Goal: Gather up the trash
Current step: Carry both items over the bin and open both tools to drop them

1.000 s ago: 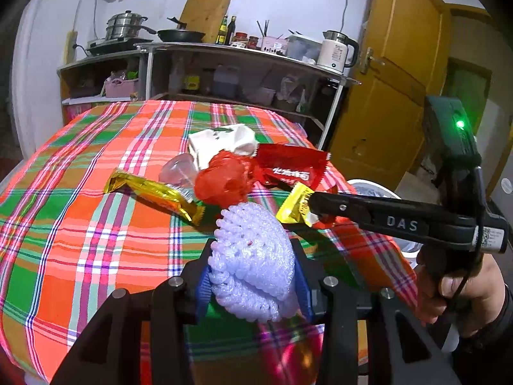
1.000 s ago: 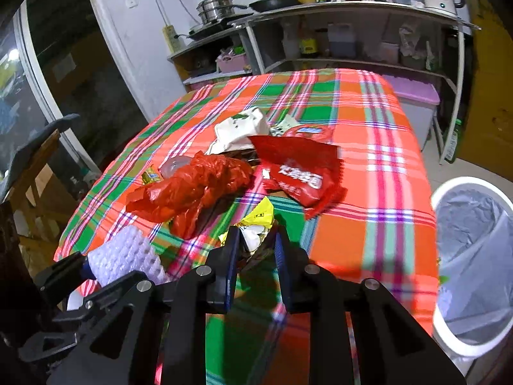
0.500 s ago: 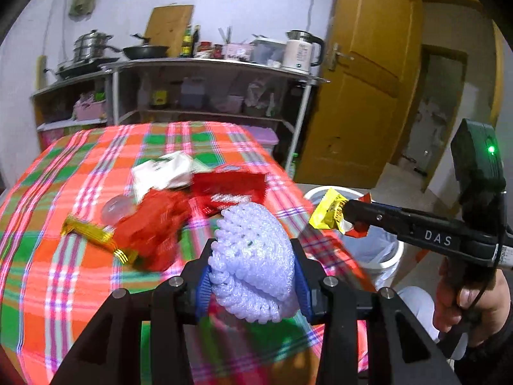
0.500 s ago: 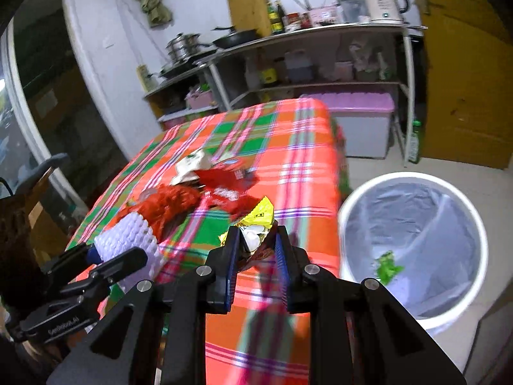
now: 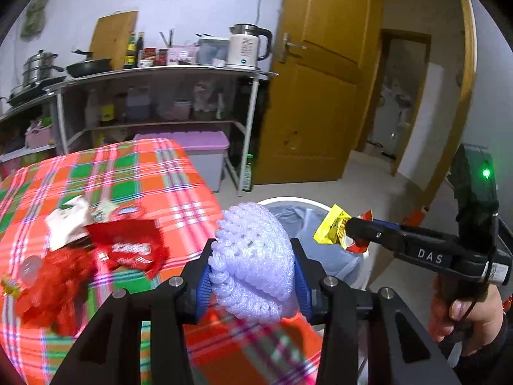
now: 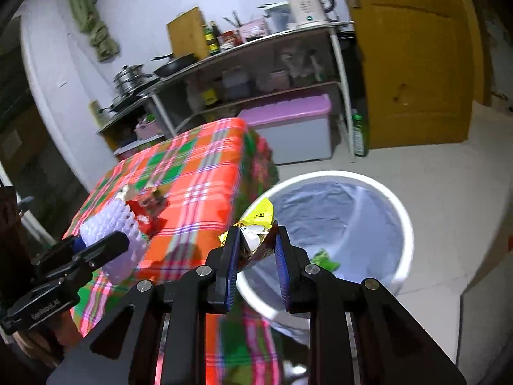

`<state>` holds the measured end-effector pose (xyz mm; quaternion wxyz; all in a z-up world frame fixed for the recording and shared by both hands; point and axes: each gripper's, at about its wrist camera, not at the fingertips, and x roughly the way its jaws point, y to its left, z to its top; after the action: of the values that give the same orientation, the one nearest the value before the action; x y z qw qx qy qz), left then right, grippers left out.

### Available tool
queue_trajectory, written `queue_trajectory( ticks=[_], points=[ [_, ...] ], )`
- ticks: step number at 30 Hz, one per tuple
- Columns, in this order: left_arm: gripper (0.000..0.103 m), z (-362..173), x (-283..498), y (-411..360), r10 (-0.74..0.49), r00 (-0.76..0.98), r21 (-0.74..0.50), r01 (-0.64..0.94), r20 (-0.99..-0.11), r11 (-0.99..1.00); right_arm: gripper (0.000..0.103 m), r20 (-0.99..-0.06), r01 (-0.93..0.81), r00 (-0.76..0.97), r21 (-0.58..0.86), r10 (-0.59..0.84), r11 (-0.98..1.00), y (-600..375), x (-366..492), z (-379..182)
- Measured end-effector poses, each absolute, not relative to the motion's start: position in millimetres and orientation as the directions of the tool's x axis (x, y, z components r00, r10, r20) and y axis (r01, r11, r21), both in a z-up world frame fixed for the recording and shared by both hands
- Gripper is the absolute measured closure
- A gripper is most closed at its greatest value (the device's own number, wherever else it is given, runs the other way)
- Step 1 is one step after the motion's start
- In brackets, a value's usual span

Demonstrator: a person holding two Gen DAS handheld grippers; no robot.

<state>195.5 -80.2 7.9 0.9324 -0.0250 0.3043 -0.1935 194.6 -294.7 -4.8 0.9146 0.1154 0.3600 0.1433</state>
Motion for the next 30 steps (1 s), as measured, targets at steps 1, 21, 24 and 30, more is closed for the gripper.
queue_trajectory(
  ticks=[1, 21, 24, 30],
  points=[
    [0.059, 6.6, 199.3, -85.9, -0.383, 0.734, -0.165, 0.355, -0.56, 0.92, 0.08, -0.628, -0.171, 0.7, 0.316, 0.341, 0.933, -299.3, 195.2, -6.6],
    [0.059, -34.9, 261.9, -166.2, -0.457, 0.606, -0.186, 0.457, -0.651, 0.87, 0.079, -0.717, -0.022, 0.644, 0.333, 0.268, 0.943, -358.5, 223.4, -55.9],
    [0.059, -43.6, 270.9, -172.4, -0.456, 0.57, -0.203, 0.452, -0.683, 0.869, 0.079, -0.732, -0.008, 0.629, 0.33, 0.261, 0.944, -361.6, 228.3, -64.2],
    [0.054, -53.0, 282.4, -176.4, -0.473, 0.521, -0.247, 0.444, -0.711, 0.861, 0.079, -0.743, -0.008, 0.614, 0.333, 0.268, 0.943, -361.3, 234.7, -72.5]
  ],
)
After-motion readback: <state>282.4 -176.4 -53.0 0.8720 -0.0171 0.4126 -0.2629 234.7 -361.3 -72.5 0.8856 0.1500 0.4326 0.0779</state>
